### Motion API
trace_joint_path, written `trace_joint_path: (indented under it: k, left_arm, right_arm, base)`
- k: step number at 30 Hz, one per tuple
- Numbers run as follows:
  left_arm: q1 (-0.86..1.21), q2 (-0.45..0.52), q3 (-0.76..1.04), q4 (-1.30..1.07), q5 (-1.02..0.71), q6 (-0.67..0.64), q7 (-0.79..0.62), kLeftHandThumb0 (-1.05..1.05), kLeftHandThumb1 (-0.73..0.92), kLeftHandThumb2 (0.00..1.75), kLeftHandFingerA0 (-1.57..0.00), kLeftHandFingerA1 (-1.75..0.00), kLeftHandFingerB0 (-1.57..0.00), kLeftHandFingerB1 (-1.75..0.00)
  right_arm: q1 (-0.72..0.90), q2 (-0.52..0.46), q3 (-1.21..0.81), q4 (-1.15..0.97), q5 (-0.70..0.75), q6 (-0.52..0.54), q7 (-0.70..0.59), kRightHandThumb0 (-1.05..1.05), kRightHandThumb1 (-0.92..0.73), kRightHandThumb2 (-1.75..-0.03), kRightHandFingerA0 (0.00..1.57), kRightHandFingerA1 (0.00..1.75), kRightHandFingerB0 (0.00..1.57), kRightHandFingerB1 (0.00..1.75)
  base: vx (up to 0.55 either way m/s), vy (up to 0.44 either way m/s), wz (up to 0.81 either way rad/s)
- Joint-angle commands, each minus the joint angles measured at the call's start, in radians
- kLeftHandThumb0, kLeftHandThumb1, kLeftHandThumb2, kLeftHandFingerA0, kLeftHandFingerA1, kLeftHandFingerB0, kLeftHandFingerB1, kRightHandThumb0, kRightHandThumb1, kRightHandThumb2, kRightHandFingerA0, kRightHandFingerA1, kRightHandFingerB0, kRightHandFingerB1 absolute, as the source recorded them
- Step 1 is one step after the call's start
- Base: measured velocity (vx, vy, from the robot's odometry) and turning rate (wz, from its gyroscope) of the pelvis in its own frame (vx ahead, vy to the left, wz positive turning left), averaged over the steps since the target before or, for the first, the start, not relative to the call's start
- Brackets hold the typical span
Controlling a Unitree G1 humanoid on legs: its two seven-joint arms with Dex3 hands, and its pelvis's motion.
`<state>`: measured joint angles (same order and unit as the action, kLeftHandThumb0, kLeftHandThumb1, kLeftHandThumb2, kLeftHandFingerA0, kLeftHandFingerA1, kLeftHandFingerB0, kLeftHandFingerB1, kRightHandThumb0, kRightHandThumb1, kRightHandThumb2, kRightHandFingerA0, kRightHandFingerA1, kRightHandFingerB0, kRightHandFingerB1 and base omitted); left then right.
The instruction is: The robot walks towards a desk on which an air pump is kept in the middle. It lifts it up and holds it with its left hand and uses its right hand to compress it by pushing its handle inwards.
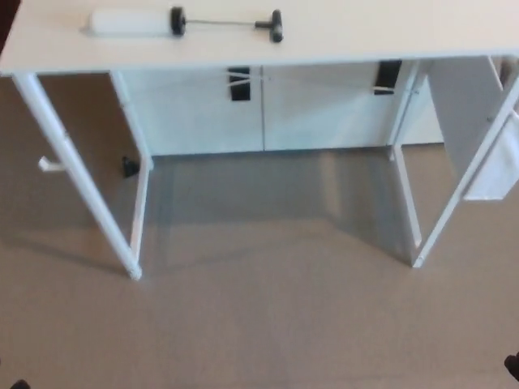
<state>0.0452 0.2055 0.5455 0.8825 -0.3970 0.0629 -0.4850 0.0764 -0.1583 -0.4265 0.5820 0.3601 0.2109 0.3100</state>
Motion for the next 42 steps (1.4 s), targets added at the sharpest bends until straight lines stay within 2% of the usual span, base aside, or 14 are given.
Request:
trace_joint_path:
  k: [1,3,4,14,15,24,25,27,28,32,36,37,40,42]
  left_arm:
    - [-0.002,0.021,-0.003,0.006,-0.008,-0.027,0.0,-0.07,0.5,0.93,0.0,-0.46,-0.04,-0.44]
    - [-0.002,0.022,-0.003,0.007,-0.01,-0.028,-0.001,-0.07,0.5,0.93,0.0,-0.46,-0.04,-0.44]
    - [0.001,0.02,-0.005,-0.001,-0.01,-0.028,0.001,-0.07,0.5,0.93,0.0,-0.46,-0.05,-0.45]
    - [-0.001,0.024,-0.018,-0.013,-0.006,-0.023,0.008,-0.07,0.5,0.93,-0.01,-0.46,-0.05,-0.45]
    - [-0.001,0.027,-0.02,-0.013,-0.005,-0.024,0.005,-0.08,0.51,0.93,0.0,-0.46,-0.03,-0.44]
    - [-0.003,0.032,-0.027,-0.009,-0.008,-0.034,-0.005,-0.08,0.49,0.92,0.0,-0.46,-0.03,-0.44]
    - [-0.007,0.032,-0.025,-0.007,-0.01,-0.033,0.001,-0.08,0.48,0.92,-0.02,-0.47,-0.05,-0.45]
    - [-0.012,0.03,-0.022,-0.006,-0.013,-0.028,0.007,-0.08,0.48,0.92,-0.02,-0.47,-0.05,-0.45]
    - [-0.013,0.031,-0.021,0.0,-0.015,-0.033,-0.002,-0.09,0.48,0.92,0.0,-0.46,-0.03,-0.44]
    - [-0.017,0.031,-0.023,-0.005,-0.016,-0.031,-0.001,-0.09,0.48,0.91,0.0,-0.46,-0.03,-0.44]
    - [-0.019,0.031,-0.024,-0.003,-0.016,-0.028,0.004,-0.08,0.48,0.92,0.0,-0.46,-0.04,-0.45]
    - [-0.019,0.032,-0.026,-0.002,-0.014,-0.029,0.007,-0.08,0.48,0.92,-0.02,-0.47,-0.05,-0.45]
    - [-0.018,0.032,-0.029,-0.003,-0.013,-0.03,0.007,-0.08,0.48,0.92,0.0,-0.46,-0.05,-0.45]
    - [-0.022,0.034,-0.03,0.001,-0.012,-0.03,0.008,-0.07,0.49,0.92,-0.01,-0.46,-0.05,-0.45]
  right_arm:
    - [0.01,-0.003,0.006,0.002,-0.003,-0.018,-0.007,-0.14,-0.43,-0.91,0.26,0.57,0.08,0.48]
    - [0.009,-0.004,0.006,0.003,-0.004,-0.018,-0.007,-0.14,-0.43,-0.91,0.26,0.57,0.08,0.48]
    - [0.01,-0.003,0.007,0.0,-0.003,-0.017,-0.011,-0.17,-0.61,-0.58,0.39,0.45,0.21,0.31]
    - [0.016,0.002,0.013,-0.009,-0.006,-0.021,-0.028,-0.18,-0.59,-0.57,0.41,0.45,0.23,0.32]
    - [0.016,0.002,0.013,-0.009,-0.007,-0.021,-0.03,-0.17,-0.6,-0.57,0.47,0.49,0.22,0.32]
    - [0.009,0.0,0.017,0.004,-0.006,-0.026,-0.032,-0.18,-0.6,-0.57,0.43,0.45,0.22,0.31]
    - [0.007,-0.001,0.018,0.007,-0.006,-0.027,-0.032,-0.14,-0.41,-0.9,0.35,0.61,0.11,0.49]
    - [0.005,-0.002,0.019,0.005,-0.007,-0.026,-0.036,-0.14,-0.41,-0.9,0.35,0.61,0.11,0.49]
    - [0.007,-0.002,0.021,0.0,-0.008,-0.026,-0.036,-0.18,-0.58,-0.57,0.48,0.53,0.23,0.32]
    - [0.005,-0.005,0.028,0.005,-0.015,-0.035,-0.034,-0.22,-0.58,-0.6,0.45,0.46,0.22,0.33]
    - [0.007,-0.005,0.034,0.002,-0.017,-0.04,-0.033,-0.22,-0.57,-0.58,0.44,0.48,0.21,0.32]
    - [0.008,-0.005,0.035,-0.002,-0.017,-0.036,-0.037,-0.17,-0.57,-0.57,0.53,0.52,0.22,0.31]
    - [0.008,-0.004,0.037,-0.006,-0.018,-0.032,-0.043,-0.22,-0.56,-0.59,0.56,0.55,0.21,0.33]
    - [0.008,-0.005,0.04,-0.003,-0.019,-0.037,-0.039,-0.18,-0.57,-0.57,0.48,0.47,0.21,0.31]
  base:
    - [0.43,0.058,0.62]
    - [0.56,0.176,-0.56]
    - [0.49,0.176,-0.15]
    - [0.42,0.093,0.07]
    - [0.2,-0.097,0.32]
    - [0.08,-0.212,0.08]
    - [0.0,0.0,0.0]
    - [0.0,0.0,0.0]
    - [0.0,0.0,0.0]
    - [0.12,0.122,0.02]
    - [0.17,0.091,0.02]
    - [0.13,0.129,0.07]
    - [0.15,0.112,0.05]
    - [0.17,0.006,0.04]
